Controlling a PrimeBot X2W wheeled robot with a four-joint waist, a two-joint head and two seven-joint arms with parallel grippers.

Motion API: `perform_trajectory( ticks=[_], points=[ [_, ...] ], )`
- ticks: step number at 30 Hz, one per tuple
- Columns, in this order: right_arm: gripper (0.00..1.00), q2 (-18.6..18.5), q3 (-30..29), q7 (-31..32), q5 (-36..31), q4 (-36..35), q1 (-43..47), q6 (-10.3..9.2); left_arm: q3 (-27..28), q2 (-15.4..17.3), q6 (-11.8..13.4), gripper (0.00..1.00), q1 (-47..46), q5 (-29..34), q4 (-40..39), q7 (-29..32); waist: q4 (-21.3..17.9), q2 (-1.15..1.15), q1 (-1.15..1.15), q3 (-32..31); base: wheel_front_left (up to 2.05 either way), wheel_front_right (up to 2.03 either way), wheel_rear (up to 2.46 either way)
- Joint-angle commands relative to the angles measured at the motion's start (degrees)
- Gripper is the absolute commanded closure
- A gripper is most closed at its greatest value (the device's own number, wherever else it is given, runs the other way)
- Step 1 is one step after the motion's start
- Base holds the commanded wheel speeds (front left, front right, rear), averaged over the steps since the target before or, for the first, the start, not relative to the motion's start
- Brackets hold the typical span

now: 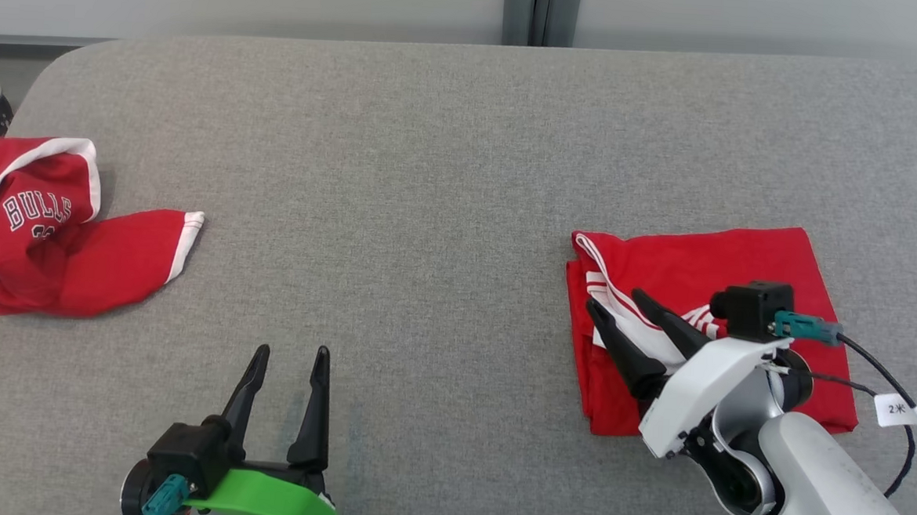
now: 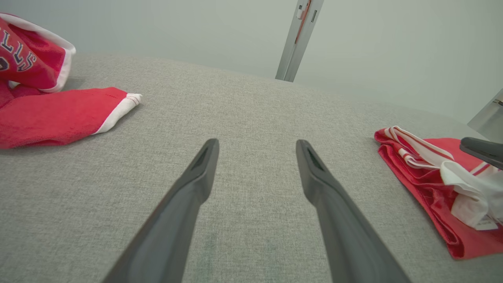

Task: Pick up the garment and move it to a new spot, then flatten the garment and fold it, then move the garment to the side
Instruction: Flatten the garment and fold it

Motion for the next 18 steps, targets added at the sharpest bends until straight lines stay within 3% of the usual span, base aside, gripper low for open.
perform_trajectory(
  ticks=[1,16,17,18],
  points=[
    [0.00,-0.6,-0.7,-1.3,-0.9,-0.6,1.2,-0.01,0.9,0.1,-0.4,0.00,1.3,0.9,0.4,-0.2,-0.1,0.00,0.00,-1.1,0.00,0.00,0.00],
    [0.00,-4.9,-18.8,-11.8,-7.6,-0.5,8.3,-0.01,6.2,0.1,-1.4,0.00,2.9,2.0,0.7,-0.2,-1.1,0.00,0.00,-3.7,0.00,0.00,0.00],
    [0.15,-5.2,-19.6,-12.1,-8.7,0.3,8.4,-0.01,6.2,0.1,-1.5,0.00,2.6,1.9,0.5,-0.2,-1.1,0.00,0.00,-3.2,0.00,0.00,0.00],
    [0.55,-5.0,-19.8,-12.0,-9.4,1.2,8.5,-0.01,6.3,0.1,-1.5,0.00,2.3,1.9,0.5,-0.2,-1.0,0.00,0.00,-2.8,0.00,0.00,0.00]
  ],
)
